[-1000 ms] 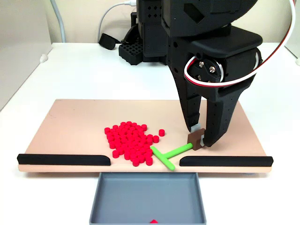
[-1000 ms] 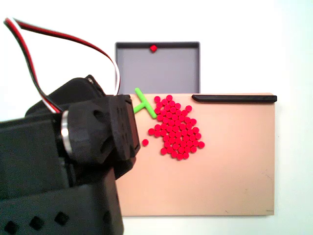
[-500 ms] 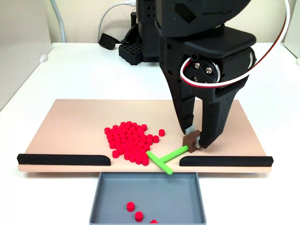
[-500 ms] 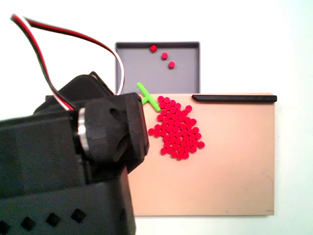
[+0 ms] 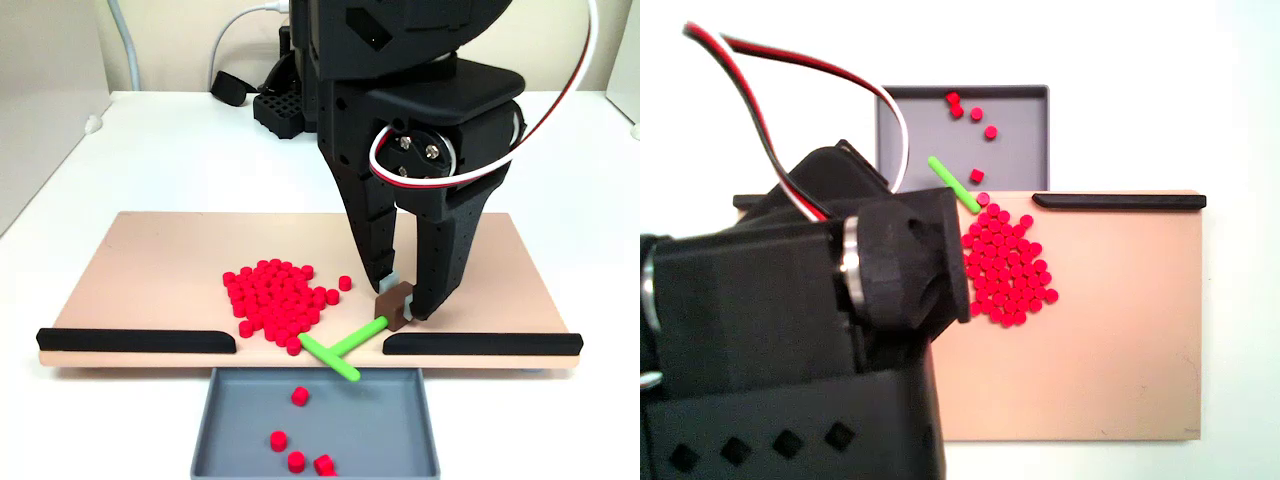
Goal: Push granules from left to the grey container
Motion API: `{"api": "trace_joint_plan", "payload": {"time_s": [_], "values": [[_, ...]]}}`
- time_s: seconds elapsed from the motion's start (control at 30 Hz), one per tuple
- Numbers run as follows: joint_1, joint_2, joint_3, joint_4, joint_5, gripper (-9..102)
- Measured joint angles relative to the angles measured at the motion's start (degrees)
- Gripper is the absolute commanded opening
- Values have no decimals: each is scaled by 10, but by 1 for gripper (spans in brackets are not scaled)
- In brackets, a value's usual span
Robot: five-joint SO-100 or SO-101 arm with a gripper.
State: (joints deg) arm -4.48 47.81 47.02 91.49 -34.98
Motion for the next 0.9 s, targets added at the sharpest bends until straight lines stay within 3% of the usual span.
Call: {"api": "trace_joint_plan", "payload": {"time_s": [0.9], "values": [[11,79,11,8,-166,0]]}}
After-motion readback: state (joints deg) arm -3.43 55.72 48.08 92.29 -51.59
